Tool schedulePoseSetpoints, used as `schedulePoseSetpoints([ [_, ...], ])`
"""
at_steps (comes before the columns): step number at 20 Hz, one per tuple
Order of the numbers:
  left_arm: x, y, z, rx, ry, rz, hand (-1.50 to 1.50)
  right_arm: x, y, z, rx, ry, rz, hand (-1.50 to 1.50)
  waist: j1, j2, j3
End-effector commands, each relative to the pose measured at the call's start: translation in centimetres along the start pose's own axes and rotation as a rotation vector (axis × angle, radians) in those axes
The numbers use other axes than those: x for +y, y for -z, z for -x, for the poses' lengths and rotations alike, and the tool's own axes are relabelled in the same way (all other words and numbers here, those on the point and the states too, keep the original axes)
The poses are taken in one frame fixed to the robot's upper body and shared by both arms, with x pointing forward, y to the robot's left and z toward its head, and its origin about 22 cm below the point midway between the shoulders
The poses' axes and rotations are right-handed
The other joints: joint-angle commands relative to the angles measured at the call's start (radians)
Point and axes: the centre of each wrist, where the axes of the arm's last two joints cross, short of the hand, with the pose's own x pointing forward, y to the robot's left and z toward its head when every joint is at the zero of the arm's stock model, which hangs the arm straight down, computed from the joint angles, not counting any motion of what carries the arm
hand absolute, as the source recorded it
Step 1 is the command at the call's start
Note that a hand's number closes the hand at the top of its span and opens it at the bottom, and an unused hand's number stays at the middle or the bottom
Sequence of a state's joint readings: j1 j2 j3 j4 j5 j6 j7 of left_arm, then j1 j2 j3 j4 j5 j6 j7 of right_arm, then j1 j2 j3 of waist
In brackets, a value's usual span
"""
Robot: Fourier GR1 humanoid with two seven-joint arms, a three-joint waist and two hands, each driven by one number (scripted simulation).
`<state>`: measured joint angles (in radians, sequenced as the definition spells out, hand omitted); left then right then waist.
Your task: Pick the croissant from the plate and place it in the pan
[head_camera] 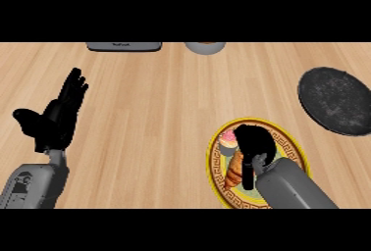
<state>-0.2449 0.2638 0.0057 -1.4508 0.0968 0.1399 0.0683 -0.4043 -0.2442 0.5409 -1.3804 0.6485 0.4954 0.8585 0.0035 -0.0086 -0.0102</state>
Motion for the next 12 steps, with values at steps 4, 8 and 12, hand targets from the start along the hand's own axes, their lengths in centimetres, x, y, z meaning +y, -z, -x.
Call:
schedulePoseSetpoints([
  [4,0.9,-1.3,0.4,0.002,0.012,-0.012,0.0,-0.1,0.4,-2.9,-0.039,0.196,0.259,1.5,0.01,0.009,0.011],
  [8,1.0,-0.3,0.4,0.019,-0.008,-0.017,0.0,-3.1,-2.0,-3.6,-0.047,0.198,0.61,1.5,-0.002,0.005,0.01],
  [12,1.7,0.0,-0.2,0.008,0.012,-0.028,0.0,-3.6,-4.5,-4.2,-0.085,0.306,0.772,1.5,-0.007,0.005,0.01],
])
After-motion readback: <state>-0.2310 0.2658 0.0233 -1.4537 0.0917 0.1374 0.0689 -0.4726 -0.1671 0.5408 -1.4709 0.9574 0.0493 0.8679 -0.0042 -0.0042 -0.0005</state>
